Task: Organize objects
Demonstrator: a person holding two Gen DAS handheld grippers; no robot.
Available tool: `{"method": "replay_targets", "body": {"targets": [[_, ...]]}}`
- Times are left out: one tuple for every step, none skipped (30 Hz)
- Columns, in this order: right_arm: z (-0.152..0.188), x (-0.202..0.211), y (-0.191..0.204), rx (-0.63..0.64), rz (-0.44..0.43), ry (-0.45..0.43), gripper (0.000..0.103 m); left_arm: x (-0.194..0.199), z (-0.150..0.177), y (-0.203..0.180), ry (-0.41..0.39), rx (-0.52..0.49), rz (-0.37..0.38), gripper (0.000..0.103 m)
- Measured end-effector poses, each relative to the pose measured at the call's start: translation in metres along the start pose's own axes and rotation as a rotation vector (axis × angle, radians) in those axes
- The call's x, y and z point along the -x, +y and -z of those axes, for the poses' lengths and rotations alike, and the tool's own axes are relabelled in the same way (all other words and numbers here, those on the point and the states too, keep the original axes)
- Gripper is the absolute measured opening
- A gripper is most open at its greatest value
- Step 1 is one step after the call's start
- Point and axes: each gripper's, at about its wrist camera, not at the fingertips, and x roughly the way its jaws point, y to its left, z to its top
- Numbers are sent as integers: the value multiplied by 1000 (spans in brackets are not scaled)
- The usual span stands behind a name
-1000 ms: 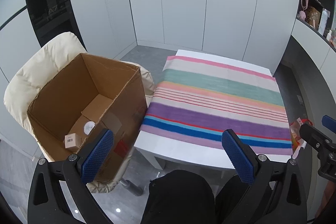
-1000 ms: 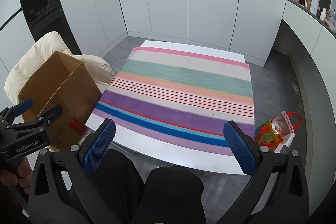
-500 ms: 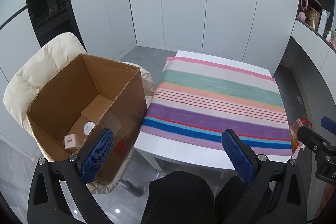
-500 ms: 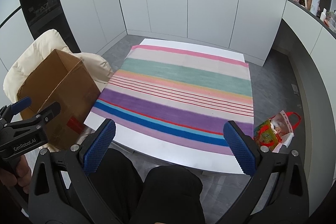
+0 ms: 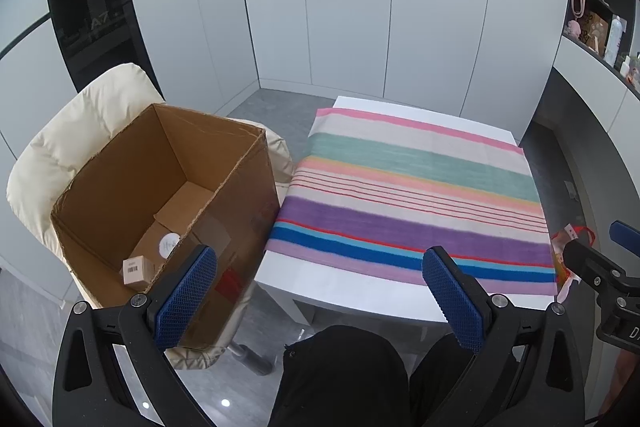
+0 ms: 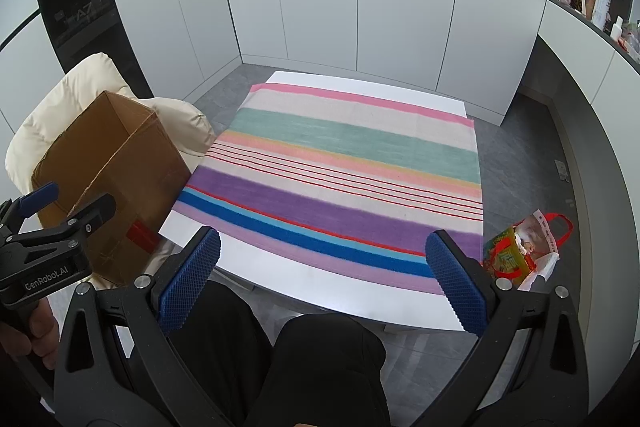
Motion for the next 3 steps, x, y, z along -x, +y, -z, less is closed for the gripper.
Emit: {"method": "replay_targets", "body": {"targets": [[1, 0, 0, 0, 1, 0, 103, 0, 0, 0, 0, 0, 1, 103], [1, 0, 0, 0, 0, 1, 103, 0, 0, 0, 0, -1, 2, 103], [2, 0, 0, 0, 0, 2, 103, 0, 0, 0, 1, -2, 2, 103]]}}
